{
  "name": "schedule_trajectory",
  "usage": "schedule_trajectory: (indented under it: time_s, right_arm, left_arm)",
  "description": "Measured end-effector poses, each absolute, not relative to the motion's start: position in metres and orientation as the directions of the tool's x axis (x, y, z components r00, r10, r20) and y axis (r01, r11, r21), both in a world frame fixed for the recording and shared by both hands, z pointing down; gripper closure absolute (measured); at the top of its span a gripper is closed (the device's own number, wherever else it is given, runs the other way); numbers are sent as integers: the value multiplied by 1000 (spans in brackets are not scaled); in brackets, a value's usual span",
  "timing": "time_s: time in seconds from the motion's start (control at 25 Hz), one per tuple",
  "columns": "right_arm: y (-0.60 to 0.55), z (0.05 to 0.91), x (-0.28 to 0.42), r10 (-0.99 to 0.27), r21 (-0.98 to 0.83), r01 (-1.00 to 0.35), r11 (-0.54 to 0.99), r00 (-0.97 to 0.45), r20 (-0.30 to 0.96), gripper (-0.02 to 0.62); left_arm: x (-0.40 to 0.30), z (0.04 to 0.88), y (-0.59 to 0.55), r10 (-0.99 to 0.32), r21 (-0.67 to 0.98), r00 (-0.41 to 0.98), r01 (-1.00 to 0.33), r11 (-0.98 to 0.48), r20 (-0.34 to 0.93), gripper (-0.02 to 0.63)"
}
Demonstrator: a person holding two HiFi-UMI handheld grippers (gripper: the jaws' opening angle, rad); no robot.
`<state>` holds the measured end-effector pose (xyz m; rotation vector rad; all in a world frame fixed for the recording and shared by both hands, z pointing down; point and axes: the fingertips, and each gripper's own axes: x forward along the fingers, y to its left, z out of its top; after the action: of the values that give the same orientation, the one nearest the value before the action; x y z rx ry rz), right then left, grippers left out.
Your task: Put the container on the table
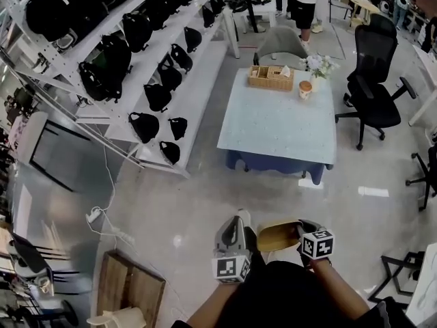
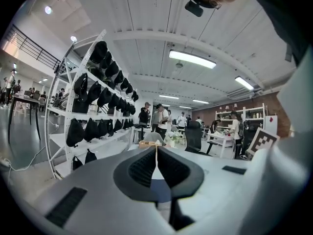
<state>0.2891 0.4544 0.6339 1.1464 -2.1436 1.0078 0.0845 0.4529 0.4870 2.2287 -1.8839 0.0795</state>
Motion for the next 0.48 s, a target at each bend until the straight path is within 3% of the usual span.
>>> schedule_trajectory:
  time_s: [0.48]
  right_arm:
    - [341,628,227,-442,-308,-839,449,-508,739,578]
  left_arm:
    - [23,501,342,-964,184,175,-973,-139,200,594]
